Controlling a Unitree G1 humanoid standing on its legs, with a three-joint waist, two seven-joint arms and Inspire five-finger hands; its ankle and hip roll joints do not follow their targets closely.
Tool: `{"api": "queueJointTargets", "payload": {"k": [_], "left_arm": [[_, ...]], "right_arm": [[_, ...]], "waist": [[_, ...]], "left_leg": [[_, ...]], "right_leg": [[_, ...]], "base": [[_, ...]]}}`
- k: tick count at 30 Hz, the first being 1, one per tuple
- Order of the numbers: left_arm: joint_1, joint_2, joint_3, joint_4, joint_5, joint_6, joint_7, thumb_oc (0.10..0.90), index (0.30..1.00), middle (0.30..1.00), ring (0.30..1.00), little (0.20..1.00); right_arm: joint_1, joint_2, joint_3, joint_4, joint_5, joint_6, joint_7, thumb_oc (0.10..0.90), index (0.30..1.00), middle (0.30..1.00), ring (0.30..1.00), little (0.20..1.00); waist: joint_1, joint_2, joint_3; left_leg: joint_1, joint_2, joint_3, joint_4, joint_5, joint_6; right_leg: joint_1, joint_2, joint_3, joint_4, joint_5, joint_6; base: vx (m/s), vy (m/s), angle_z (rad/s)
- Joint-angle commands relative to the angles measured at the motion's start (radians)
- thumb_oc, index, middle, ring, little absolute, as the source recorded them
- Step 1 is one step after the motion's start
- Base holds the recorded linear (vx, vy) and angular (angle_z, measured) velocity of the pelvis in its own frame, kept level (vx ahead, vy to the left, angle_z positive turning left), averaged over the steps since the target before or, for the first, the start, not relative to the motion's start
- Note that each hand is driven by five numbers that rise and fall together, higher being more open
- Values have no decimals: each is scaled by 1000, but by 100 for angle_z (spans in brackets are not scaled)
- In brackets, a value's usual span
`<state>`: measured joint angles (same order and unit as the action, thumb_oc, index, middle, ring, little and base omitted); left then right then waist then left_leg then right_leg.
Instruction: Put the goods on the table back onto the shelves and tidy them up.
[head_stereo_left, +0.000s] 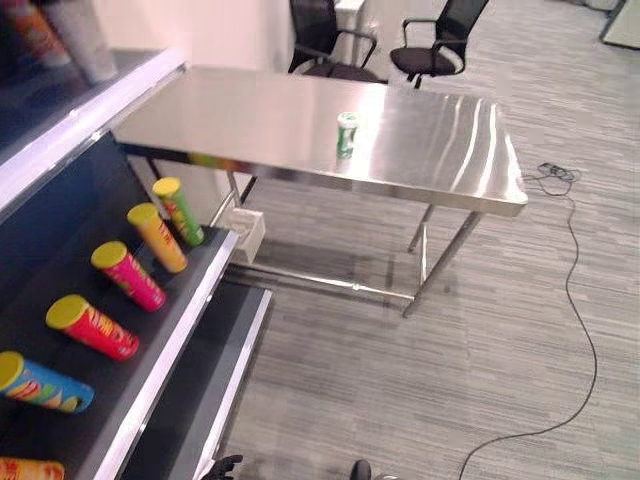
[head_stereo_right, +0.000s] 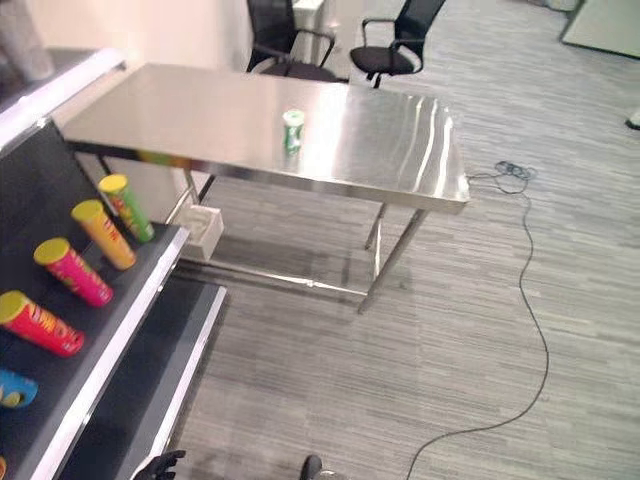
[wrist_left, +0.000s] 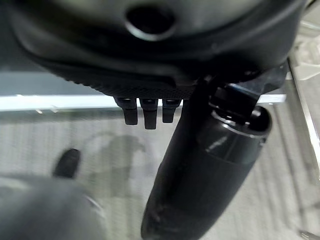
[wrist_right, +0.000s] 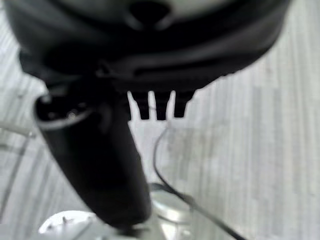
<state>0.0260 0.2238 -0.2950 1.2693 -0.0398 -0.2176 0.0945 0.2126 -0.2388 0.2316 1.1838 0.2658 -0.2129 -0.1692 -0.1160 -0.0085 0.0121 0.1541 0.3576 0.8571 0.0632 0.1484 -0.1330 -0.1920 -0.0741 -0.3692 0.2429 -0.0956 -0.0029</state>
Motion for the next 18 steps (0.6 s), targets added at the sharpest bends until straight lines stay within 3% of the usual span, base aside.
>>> {"api": "queueJointTargets", "payload": {"k": [1,2,3,4,5,6,7,8,10,12,15,18], "left_arm": [[-6,40,3,-37,-51,-38,5,800,900,900,900,900],[-6,39,3,-38,-52,-38,5,800,900,900,900,900],[-15,35,8,-47,-81,-42,10,800,900,900,900,900],[-23,34,17,-56,-113,-48,18,800,900,900,900,900],[-29,29,21,-61,-128,-50,20,800,900,900,900,900],[-33,20,37,-58,-170,-54,19,800,900,900,900,900],[-33,20,37,-58,-170,-55,19,800,900,900,900,900],[-32,11,57,-57,-205,-57,17,800,900,900,900,900],[-29,8,59,-58,-208,-58,15,800,900,900,900,900],[-24,-10,66,-44,-233,-56,5,800,900,900,900,900],[-32,-22,78,-27,-257,-52,13,800,900,900,900,900],[-43,-29,77,-31,-266,-52,20,800,900,900,900,900]], "right_arm": [[7,-5,71,-83,-56,-68,1,800,900,900,900,900],[7,-7,71,-85,-56,-67,1,800,900,900,900,900],[-6,-22,83,-96,-56,-73,2,800,900,900,900,900],[-26,-32,96,-97,-55,-71,6,800,900,900,900,900],[-33,-38,102,-102,-57,-69,10,800,900,900,900,900],[-53,-48,112,-110,-62,-62,15,800,900,900,900,900],[-53,-48,112,-110,-62,-62,15,800,900,900,900,900],[-67,-54,118,-105,-68,-53,21,800,900,900,900,900],[-71,-57,121,-107,-72,-50,21,800,900,900,900,900],[-102,-60,134,-100,-79,-46,20,800,900,900,900,900],[-114,-51,148,-97,-80,-44,12,800,900,900,900,900],[-128,-47,160,-94,-88,-38,11,800,900,900,900,900]], "waist": [[-7,-59,-36],[-7,-58,-35],[12,-55,-21],[40,-59,-11],[62,-70,-7],[89,-99,-3],[87,-100,-4],[104,-102,-6],[112,-100,-4],[147,-85,21],[167,-72,30],[182,-70,41]], "left_leg": [[25,46,-65,-79,-18,-74],[25,48,-67,-74,-21,-75],[-1,42,-125,-30,-19,-69],[-50,10,-230,23,-34,-51],[-93,-30,-319,63,-64,-26],[-182,-133,-459,101,-145,44],[-185,-134,-461,103,-146,45],[-215,-184,-508,74,-153,59],[-236,-196,-516,59,-136,61],[-323,-221,-561,0,-55,55],[-373,-217,-582,-81,-9,45],[-405,-212,-599,-126,-7,43]], "right_leg": [[68,-9,118,-166,102,133],[68,-9,118,-164,99,133],[71,6,137,-155,80,122],[78,22,159,-154,67,111],[90,32,186,-161,59,100],[101,34,237,-170,64,87],[99,33,236,-170,63,87],[120,40,282,-176,63,88],[127,42,293,-177,62,86],[149,63,321,-164,47,79],[178,81,346,-152,14,75],[208,79,369,-117,-36,74]], "base": [[67,-134,-26],[36,-109,-38],[6,-106,-28],[34,-169,-19],[67,-207,-35],[58,-135,-75],[154,-62,-109],[178,13,-81],[143,9,-33],[156,1,-33],[267,24,-55],[287,55,-27]]}}
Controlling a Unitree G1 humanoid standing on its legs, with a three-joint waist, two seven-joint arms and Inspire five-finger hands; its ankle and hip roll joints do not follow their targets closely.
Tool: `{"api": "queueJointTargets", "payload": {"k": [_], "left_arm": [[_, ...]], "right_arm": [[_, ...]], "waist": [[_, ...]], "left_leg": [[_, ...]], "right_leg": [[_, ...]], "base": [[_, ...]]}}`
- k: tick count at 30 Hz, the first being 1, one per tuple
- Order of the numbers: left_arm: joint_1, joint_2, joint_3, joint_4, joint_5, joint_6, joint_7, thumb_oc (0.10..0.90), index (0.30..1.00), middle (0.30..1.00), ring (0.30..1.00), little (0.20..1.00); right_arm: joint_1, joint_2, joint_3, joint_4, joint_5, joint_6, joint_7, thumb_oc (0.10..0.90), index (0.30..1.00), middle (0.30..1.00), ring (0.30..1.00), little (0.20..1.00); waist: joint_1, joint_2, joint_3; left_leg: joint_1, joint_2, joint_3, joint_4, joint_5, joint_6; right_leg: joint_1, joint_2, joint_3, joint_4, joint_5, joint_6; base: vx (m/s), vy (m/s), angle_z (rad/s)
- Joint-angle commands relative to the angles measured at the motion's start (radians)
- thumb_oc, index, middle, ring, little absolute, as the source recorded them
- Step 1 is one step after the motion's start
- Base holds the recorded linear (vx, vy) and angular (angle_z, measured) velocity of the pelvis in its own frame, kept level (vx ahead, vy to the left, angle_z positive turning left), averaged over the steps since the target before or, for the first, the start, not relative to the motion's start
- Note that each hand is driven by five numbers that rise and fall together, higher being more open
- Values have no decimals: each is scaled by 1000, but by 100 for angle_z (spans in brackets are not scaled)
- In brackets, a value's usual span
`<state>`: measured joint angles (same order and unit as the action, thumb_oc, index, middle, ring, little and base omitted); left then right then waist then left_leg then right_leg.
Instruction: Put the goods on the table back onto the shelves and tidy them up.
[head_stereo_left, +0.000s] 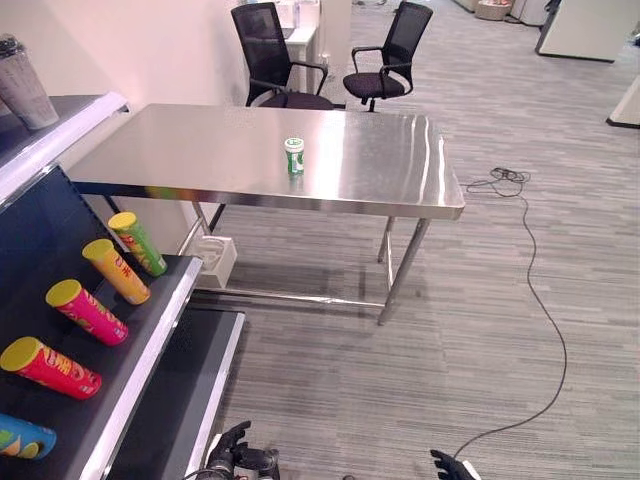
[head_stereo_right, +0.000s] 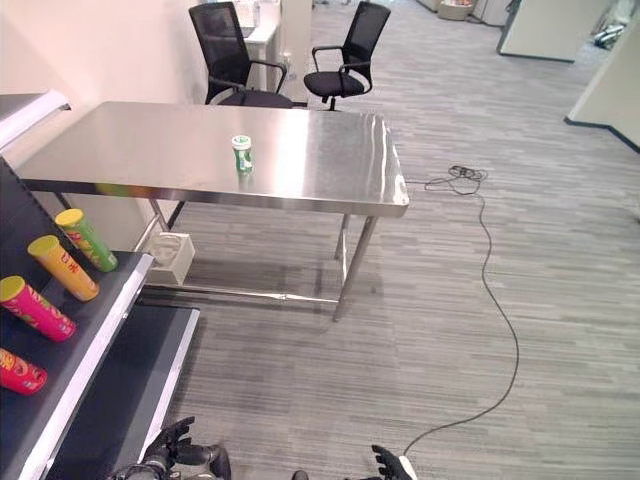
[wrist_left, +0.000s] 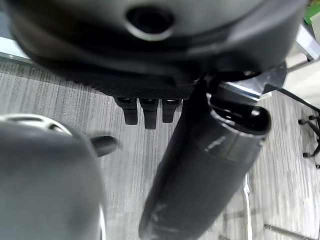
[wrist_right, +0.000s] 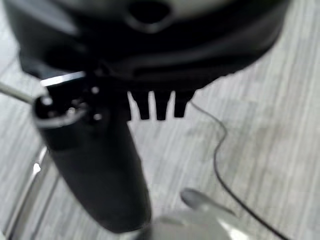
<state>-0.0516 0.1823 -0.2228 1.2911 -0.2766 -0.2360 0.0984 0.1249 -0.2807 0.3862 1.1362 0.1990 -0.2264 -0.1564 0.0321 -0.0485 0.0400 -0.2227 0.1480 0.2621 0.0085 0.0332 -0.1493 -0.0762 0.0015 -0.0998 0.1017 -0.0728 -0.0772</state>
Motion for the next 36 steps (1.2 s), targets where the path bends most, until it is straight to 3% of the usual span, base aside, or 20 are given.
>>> {"api": "queueJointTargets", "payload": {"k": [1,3,7,10,13,14,15,16,17,20,22,23,24,28,32,34,36], "left_arm": [[31,13,2,-55,-23,-34,18,800,900,900,900,900],[44,3,-3,-36,15,-27,11,800,900,900,900,900],[50,9,-4,-32,50,-30,14,800,900,900,900,900],[47,22,-37,-45,111,-22,6,800,900,900,900,900],[17,36,-79,-41,181,-11,10,800,900,900,900,900],[11,42,-89,-42,193,-7,9,800,900,900,900,900],[-4,48,-101,-50,210,-5,6,800,900,900,900,900],[-5,49,-100,-51,210,-4,6,800,900,900,900,900],[-25,53,-112,-67,215,-14,9,800,900,900,900,900],[-25,52,-129,-66,228,-19,5,800,900,900,900,900],[-28,47,-140,-58,243,-21,5,800,900,900,900,900],[-37,40,-136,-43,245,-21,8,800,900,900,900,900],[-38,36,-133,-36,248,-21,7,800,900,900,900,900],[-30,22,-114,-12,246,-12,3,800,900,900,900,900],[-17,16,-91,-11,218,-14,20,800,900,900,900,900],[-13,1,-103,-22,219,-16,32,800,900,900,900,900],[-11,-1,-105,-29,216,-16,36,800,900,900,900,900]], "right_arm": [[-40,-6,8,-44,-28,-22,-4,800,900,900,900,900],[-35,2,15,-22,-47,-17,14,800,900,900,900,900],[-23,9,-5,-14,-14,-20,41,800,900,900,900,900],[-33,1,-28,-2,0,-18,41,800,900,900,900,900],[-61,-4,-38,-7,0,-13,34,800,900,900,900,900],[-69,-5,-33,-27,-9,-13,29,800,900,900,900,900],[-73,-7,-21,-57,-27,-14,26,800,900,900,900,900],[-74,-7,-21,-59,-28,-13,25,800,900,900,900,900],[-74,-11,-8,-76,-44,-14,27,800,900,900,900,900],[-72,-15,-7,-82,-42,-14,33,800,900,900,900,900],[-75,-14,-9,-70,-37,-13,35,800,900,900,900,900],[-83,-8,-14,-40,-30,-10,38,800,900,900,900,900],[-87,-5,-14,-35,-33,-7,40,800,900,900,900,900],[-80,-1,-13,-13,-51,3,44,800,900,900,900,900],[-70,0,-5,10,-52,4,47,800,900,900,900,900],[-70,-30,5,-8,-62,-9,42,800,900,900,900,900],[-68,-38,7,-20,-64,-13,41,800,900,900,900,900]], "waist": [[37,-28,14],[29,-8,-17],[17,-26,-55],[10,-23,-56],[-11,-11,-28],[-20,-8,-17],[-29,5,-9],[-28,8,-6],[-50,25,5],[-72,31,14],[-91,23,15],[-108,10,17],[-113,7,18],[-120,-2,0],[-115,-4,-23],[-102,-1,-51],[-100,-2,-56]], "left_leg": [[-36,8,5,-72,112,57],[3,3,31,-87,127,70],[40,-40,53,-85,122,81],[77,-95,77,-80,81,120],[154,-144,96,-81,30,172],[183,-160,99,-86,17,186],[231,-172,89,-96,-14,189],[224,-164,99,-95,-3,192],[248,-155,91,-96,-16,175],[271,-151,89,-95,-33,159],[293,-160,77,-96,-60,140],[323,-171,65,-96,-92,120],[339,-169,62,-96,-105,114],[398,-164,48,-84,-147,103],[418,-126,26,-43,-160,89],[383,-71,-4,48,-75,51],[369,-55,-11,78,-63,44]], "right_leg": [[101,1,109,39,-74,148],[125,-1,123,71,-111,154],[144,-45,141,93,-95,186],[85,-99,138,259,20,226],[-47,-144,134,535,220,244],[-91,-165,119,615,249,240],[-151,-189,90,684,196,228],[-158,-187,79,686,203,214],[-207,-160,51,622,96,189],[-207,-133,68,480,54,194],[-208,-116,112,228,86,215],[-225,-110,178,57,152,254],[-237,-110,195,10,178,265],[-236,-112,216,-21,198,271],[-198,-77,221,17,179,245],[-151,-41,185,-12,160,209],[-133,-37,171,-25,150,199]], "base": [[407,125,-48],[465,150,-43],[348,119,-27],[314,178,-3],[214,196,-1],[327,214,18],[233,130,22],[367,35,28],[223,-87,25],[206,-90,23],[340,-232,29],[400,-279,9],[409,-287,-3],[236,-163,16],[263,-244,26],[287,-410,22],[169,-280,43]]}}
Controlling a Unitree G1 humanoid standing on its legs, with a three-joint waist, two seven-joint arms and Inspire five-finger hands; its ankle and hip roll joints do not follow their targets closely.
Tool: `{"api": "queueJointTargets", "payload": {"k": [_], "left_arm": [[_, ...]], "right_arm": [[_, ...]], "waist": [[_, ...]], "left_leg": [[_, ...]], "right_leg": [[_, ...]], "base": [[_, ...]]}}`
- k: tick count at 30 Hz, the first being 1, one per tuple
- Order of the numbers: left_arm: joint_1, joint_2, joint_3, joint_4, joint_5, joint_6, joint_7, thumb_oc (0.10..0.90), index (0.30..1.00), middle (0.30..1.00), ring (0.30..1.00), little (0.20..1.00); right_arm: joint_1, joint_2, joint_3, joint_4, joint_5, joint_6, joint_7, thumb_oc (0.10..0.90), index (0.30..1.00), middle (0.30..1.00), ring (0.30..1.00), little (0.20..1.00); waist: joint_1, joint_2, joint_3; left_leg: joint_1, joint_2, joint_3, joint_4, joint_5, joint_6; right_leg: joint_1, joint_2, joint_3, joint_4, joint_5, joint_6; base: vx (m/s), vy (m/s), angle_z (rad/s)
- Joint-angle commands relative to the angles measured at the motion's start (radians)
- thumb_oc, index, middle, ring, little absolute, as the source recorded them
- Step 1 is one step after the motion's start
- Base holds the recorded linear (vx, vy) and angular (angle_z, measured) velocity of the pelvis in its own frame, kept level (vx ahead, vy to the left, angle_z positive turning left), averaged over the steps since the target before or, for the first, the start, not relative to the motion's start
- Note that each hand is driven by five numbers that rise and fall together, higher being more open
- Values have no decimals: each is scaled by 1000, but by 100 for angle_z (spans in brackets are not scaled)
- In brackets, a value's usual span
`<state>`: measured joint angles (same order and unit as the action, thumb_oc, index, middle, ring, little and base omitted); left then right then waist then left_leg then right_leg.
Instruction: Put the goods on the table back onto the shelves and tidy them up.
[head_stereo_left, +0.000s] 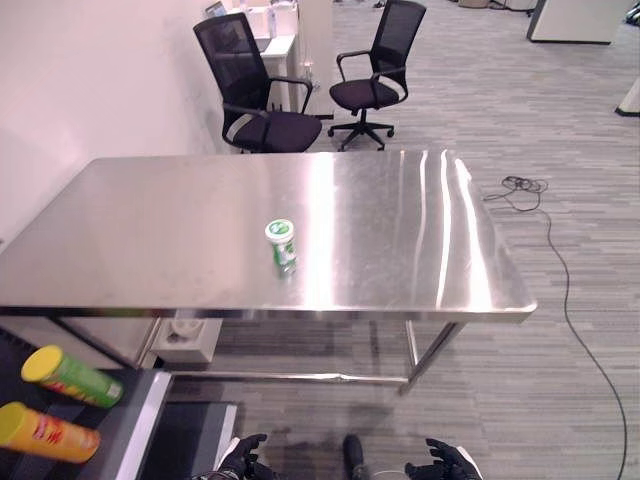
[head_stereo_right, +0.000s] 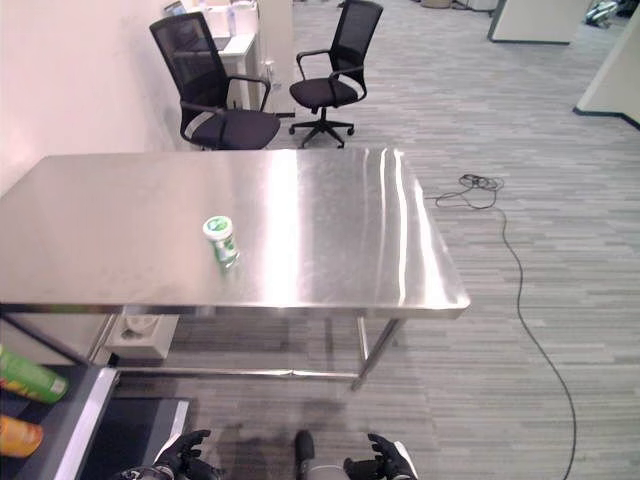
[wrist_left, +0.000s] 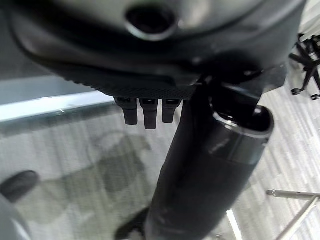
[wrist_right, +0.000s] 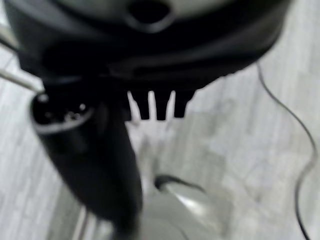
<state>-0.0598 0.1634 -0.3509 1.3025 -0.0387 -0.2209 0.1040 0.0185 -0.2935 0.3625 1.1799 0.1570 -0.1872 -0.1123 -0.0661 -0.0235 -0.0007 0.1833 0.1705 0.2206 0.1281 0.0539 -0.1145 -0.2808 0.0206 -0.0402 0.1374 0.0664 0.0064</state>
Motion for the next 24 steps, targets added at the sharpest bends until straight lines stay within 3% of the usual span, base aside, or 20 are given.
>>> {"api": "queueJointTargets", "payload": {"k": [1,4,6,9,14,16,17,18,21,24], "left_arm": [[-6,18,21,-51,-30,-28,33,800,900,900,900,900],[-8,17,19,-61,-37,-24,33,800,900,900,900,900],[-11,19,-9,-75,0,-22,29,800,900,900,900,900],[-1,19,-24,-64,27,-26,18,800,900,900,900,900],[1,25,-18,-57,28,-23,21,800,900,900,900,900],[-7,30,-24,-51,39,-23,28,800,900,900,900,900],[-7,30,-24,-51,40,-23,28,800,900,900,900,900],[-11,33,-46,-55,64,-27,28,800,900,900,900,900],[-21,35,-74,-51,94,-24,22,800,900,900,900,900],[-24,46,-74,-60,96,-26,27,800,900,900,900,900]], "right_arm": [[41,-39,37,-86,-32,-55,-6,800,900,900,900,900],[47,-52,55,-112,-59,-54,-11,800,900,900,900,900],[72,-58,70,-134,-72,-51,-9,800,900,900,900,900],[73,-61,65,-125,-71,-52,-1,800,900,900,900,900],[69,-57,63,-125,-83,-56,-14,800,900,900,900,900],[67,-54,61,-126,-86,-60,-23,800,900,900,900,900],[66,-54,61,-126,-86,-60,-23,800,900,900,900,900],[66,-61,54,-128,-82,-58,-26,800,900,900,900,900],[59,-67,48,-122,-87,-56,-30,800,900,900,900,900],[55,-64,50,-122,-109,-48,-31,800,900,900,900,900]], "waist": [[7,-46,-12],[14,-68,-3],[12,-82,3],[11,-69,10],[8,-60,5],[-5,-60,16],[-6,-60,16],[-7,-55,23],[-2,-52,28],[7,-35,31]], "left_leg": [[-84,-52,20,52,-47,-3],[-129,-30,13,154,-24,-11],[-156,-8,70,128,-37,10],[-142,-22,113,43,-59,11],[-134,-22,130,-27,-48,-2],[-122,18,184,-53,-40,-17],[-121,18,184,-53,-40,-17],[-127,57,191,-70,-28,-25],[-142,93,166,-81,-20,-33],[-140,76,162,-107,-45,-36]], "right_leg": [[105,-55,101,-76,-1,97],[138,-52,84,-77,-25,75],[171,-66,50,-82,-53,70],[170,-65,25,-82,-56,80],[162,-82,-6,-75,-54,91],[146,-111,-20,-67,-50,101],[145,-111,-20,-66,-51,101],[134,-134,-32,-56,-51,111],[129,-170,-44,-56,-48,131],[128,-209,-43,-78,-24,157]], "base": [[84,-187,32],[106,-227,21],[97,-159,44],[8,-13,29],[-33,61,13],[-102,147,11],[-139,243,26],[-78,165,46],[-70,293,24],[-74,351,47]]}}
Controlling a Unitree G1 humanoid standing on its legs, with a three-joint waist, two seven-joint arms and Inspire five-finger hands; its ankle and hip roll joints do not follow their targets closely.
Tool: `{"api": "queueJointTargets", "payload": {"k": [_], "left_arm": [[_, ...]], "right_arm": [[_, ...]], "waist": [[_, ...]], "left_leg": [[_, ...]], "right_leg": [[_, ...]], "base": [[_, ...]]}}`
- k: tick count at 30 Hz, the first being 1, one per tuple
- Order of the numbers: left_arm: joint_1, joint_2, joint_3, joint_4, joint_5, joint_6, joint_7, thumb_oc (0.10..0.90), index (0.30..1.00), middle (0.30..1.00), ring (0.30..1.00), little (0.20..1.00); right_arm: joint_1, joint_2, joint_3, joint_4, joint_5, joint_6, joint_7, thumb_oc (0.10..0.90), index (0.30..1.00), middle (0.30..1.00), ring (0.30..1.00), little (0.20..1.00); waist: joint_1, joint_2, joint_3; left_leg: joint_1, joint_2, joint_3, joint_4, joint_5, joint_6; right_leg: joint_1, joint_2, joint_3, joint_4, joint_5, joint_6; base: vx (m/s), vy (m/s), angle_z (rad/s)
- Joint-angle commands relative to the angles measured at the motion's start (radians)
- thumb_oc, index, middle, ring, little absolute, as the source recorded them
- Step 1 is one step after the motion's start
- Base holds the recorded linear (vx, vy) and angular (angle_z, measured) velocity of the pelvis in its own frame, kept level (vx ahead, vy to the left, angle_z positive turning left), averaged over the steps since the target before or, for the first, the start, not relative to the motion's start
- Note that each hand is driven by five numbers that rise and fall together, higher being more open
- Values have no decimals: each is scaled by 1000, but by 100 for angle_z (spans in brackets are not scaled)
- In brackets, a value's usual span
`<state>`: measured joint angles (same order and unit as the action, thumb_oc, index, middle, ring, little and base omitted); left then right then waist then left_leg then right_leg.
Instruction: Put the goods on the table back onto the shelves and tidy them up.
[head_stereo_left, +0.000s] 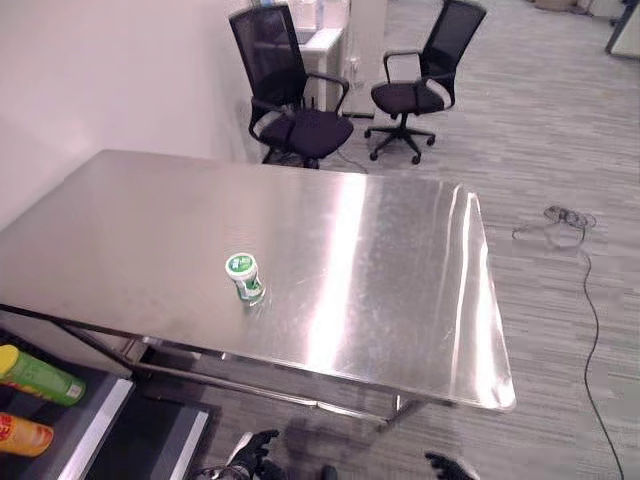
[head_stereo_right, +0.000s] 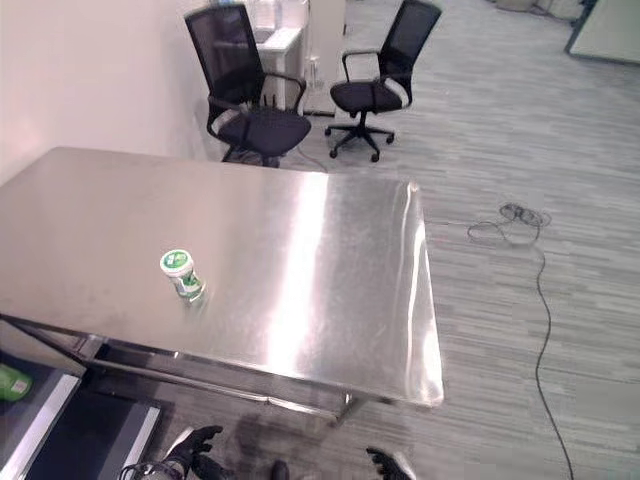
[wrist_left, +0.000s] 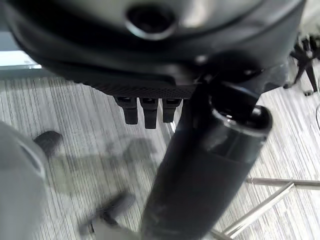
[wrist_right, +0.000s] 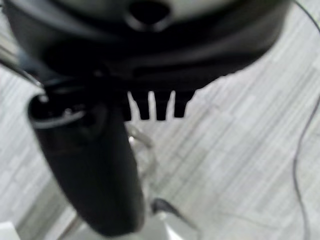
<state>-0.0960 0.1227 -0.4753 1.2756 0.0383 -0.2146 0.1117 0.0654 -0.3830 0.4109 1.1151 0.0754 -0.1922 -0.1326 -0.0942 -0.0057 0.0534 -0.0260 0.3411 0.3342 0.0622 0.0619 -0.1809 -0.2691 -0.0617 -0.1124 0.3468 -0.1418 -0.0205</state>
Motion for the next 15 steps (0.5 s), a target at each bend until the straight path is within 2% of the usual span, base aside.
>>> {"api": "queueJointTargets", "payload": {"k": [1,2,6,9,10,11,12,13,14,15], "left_arm": [[1,100,55,-37,16,-32,20,800,900,900,900,900],[1,101,55,-37,16,-32,20,800,900,900,900,900],[-75,131,43,-35,20,-32,31,800,900,900,900,900],[-97,144,15,-33,67,-35,23,800,900,900,900,900],[-91,147,9,-43,72,-37,18,800,900,900,900,900],[-91,148,9,-43,72,-37,18,800,900,900,900,900],[-84,149,8,-44,74,-37,14,800,900,900,900,900],[-78,150,7,-44,73,-34,6,800,900,900,900,900],[-66,152,8,-39,71,-33,-3,800,900,900,900,900],[-66,152,8,-39,71,-33,-3,800,900,900,900,900]], "right_arm": [[2,41,10,-65,-40,-40,-15,800,900,900,900,900],[1,42,10,-64,-40,-40,-15,800,900,900,900,900],[-41,82,25,-59,-36,-27,-26,800,900,900,900,900],[-40,99,9,-61,-12,-24,-17,800,900,900,900,900],[-32,104,-9,-61,24,-30,-12,800,900,900,900,900],[-32,105,-8,-61,24,-30,-12,800,900,900,900,900],[-29,105,-19,-58,43,-32,-10,800,900,900,900,900],[-23,101,-29,-50,57,-36,-9,800,900,900,900,900],[-19,99,-35,-35,62,-43,-11,800,900,900,900,900],[-18,99,-35,-35,62,-43,-11,800,900,900,900,900]], "waist": [[39,-58,-20],[39,-59,-22],[36,-82,12],[17,-86,23],[-5,-72,25],[-4,-74,23],[-12,-67,25],[-16,-57,31],[-18,-47,32],[-18,-47,33]], "left_leg": [[63,-132,48,-62,-64,37],[60,-134,49,-63,-61,38],[27,-230,62,-99,-79,72],[36,-270,87,-126,-90,92],[44,-275,106,-138,-91,106],[42,-277,108,-139,-88,106],[42,-276,122,-142,-87,112],[45,-275,135,-143,-87,122],[38,-274,158,-149,-83,132],[39,-274,158,-149,-83,132]], "right_leg": [[104,-156,45,-308,228,202],[100,-157,46,-310,231,202],[36,-222,76,-359,330,245],[9,-235,102,-374,396,266],[-13,-207,139,-345,378,252],[-17,-207,142,-344,380,251],[-17,-181,159,-315,353,239],[-10,-141,170,-265,310,223],[16,-79,153,-215,236,205],[16,-79,153,-213,235,205]], "base": [[-102,375,18],[-120,365,-10],[-183,271,-12],[-100,275,-35],[-38,211,-32],[-45,205,-30],[-64,156,-27],[-121,256,-26],[-99,183,-26],[-110,173,-55]]}}
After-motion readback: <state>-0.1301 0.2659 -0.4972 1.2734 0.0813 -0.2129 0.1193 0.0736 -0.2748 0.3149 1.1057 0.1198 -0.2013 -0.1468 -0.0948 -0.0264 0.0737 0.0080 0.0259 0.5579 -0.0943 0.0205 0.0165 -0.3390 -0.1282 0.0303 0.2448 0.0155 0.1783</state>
